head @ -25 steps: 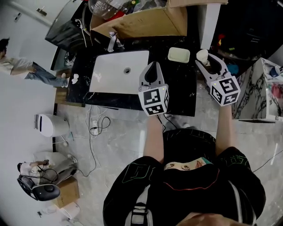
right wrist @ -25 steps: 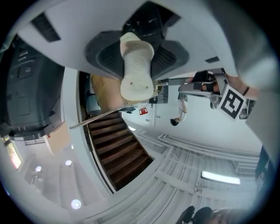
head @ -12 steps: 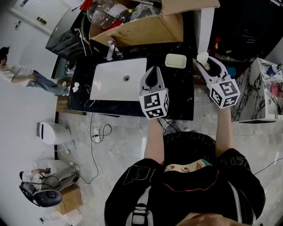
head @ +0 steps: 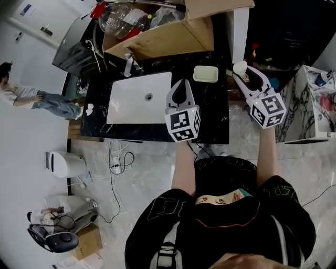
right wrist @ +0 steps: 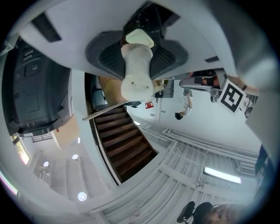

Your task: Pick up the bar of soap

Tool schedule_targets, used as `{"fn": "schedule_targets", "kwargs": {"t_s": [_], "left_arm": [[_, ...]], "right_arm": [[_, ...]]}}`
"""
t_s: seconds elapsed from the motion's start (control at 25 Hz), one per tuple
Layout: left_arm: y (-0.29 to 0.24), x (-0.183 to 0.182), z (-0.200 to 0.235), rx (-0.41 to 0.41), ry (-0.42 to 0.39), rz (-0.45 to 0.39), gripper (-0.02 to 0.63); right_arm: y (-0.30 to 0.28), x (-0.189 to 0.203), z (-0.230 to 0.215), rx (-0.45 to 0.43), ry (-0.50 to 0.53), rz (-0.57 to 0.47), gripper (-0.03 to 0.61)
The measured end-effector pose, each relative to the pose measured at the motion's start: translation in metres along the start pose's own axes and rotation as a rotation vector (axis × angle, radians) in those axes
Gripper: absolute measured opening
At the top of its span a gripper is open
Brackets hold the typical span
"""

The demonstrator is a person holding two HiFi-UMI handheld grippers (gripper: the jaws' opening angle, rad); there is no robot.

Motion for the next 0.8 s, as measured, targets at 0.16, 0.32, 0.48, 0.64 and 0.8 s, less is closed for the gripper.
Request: {"fn": "schedule_targets", "kwargs": {"t_s": [0.16,0.32,0.48,0.64,0.8], "left_arm": [[-0.001,-0.001,0.000,0.001,-0.003,-0.001,0.009],[-0.001,0.001,0.004,-0.004,-0.005,0.000,0.009],[-0.002,0.000,0.009,-0.011,-0.004,0.001,0.009],[-0.002,0.000,0.011,-0.015,-0.003,0.002,0.009],[-0.003,0.000,0.009,-0.013,-0.004,0.002,0.008]], "right_arm": [[-0.001,-0.002,-0.001,0.000,0.002,-0.006,0.183],[-0.006,-0.001,0.000,-0.001,0.006,-0.005,0.181],[-0.010,-0.003,0.001,-0.009,0.010,-0.011,0.181],[-0.012,-0.003,0.001,-0.011,0.013,-0.014,0.181],[-0.010,-0.005,-0.001,-0.007,0.010,-0.018,0.181]]}}
Point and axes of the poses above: the fingertips, and each gripper's own axes: y backward along the fingers, z to its left, x out of its underside, the point moved 7 cm from there along y, backward along the fingers, and after that the axes turned 13 degrees about -x, right-handed, at the moved point
